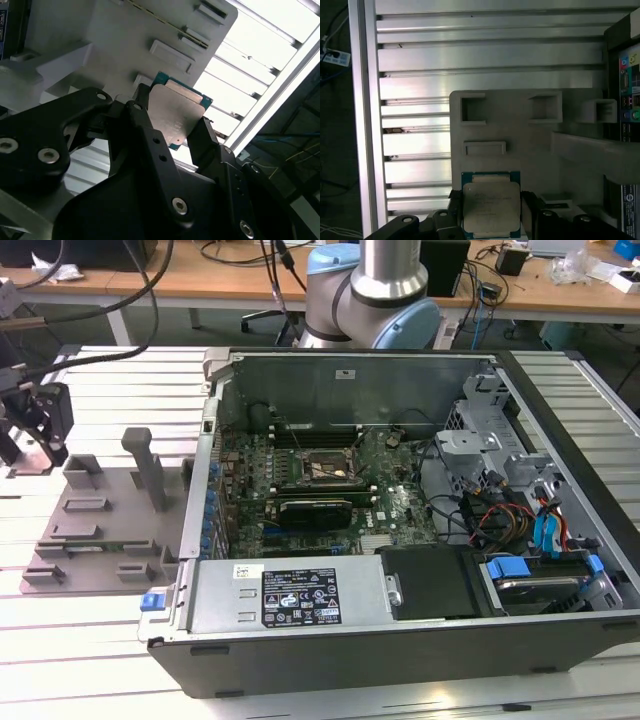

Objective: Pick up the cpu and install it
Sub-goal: 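Pick up the cpu and move it towards the insertion slot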

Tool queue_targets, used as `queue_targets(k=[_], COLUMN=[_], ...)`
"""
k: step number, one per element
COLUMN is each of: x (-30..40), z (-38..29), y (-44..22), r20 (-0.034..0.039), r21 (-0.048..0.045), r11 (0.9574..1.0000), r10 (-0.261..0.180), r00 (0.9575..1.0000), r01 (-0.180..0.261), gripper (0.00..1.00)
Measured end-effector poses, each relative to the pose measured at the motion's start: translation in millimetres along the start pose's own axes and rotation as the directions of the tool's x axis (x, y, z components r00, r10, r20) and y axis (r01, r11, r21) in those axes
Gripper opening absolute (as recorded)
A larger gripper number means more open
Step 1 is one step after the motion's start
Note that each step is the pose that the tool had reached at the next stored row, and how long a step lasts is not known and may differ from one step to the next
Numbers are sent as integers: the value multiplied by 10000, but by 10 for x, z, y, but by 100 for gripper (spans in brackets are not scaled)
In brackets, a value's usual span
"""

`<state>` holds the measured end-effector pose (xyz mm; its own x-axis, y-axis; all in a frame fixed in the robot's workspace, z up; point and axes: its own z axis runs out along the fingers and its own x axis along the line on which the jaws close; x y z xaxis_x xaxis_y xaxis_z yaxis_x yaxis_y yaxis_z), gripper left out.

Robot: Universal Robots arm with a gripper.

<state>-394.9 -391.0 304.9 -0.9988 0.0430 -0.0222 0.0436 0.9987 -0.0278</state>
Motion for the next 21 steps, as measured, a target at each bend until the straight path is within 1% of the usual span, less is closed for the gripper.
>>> queue_targets(k=[3, 9, 10, 12, 21], x=[-2, -4, -5, -6, -8], z=[-84, -173, -209, -252, -369], y=[-2, -5, -6, -7, -10], r20=[-1, 0, -1, 0, 0], r21=[0, 0, 1, 0, 0], r11=[10000, 10000, 10000, 10000, 10000], r10=[0, 0, 0, 0, 0], r00=[10000, 10000, 10000, 10000, 10000], r01=[0, 0, 0, 0, 0], gripper=[55, 55, 55, 55, 55])
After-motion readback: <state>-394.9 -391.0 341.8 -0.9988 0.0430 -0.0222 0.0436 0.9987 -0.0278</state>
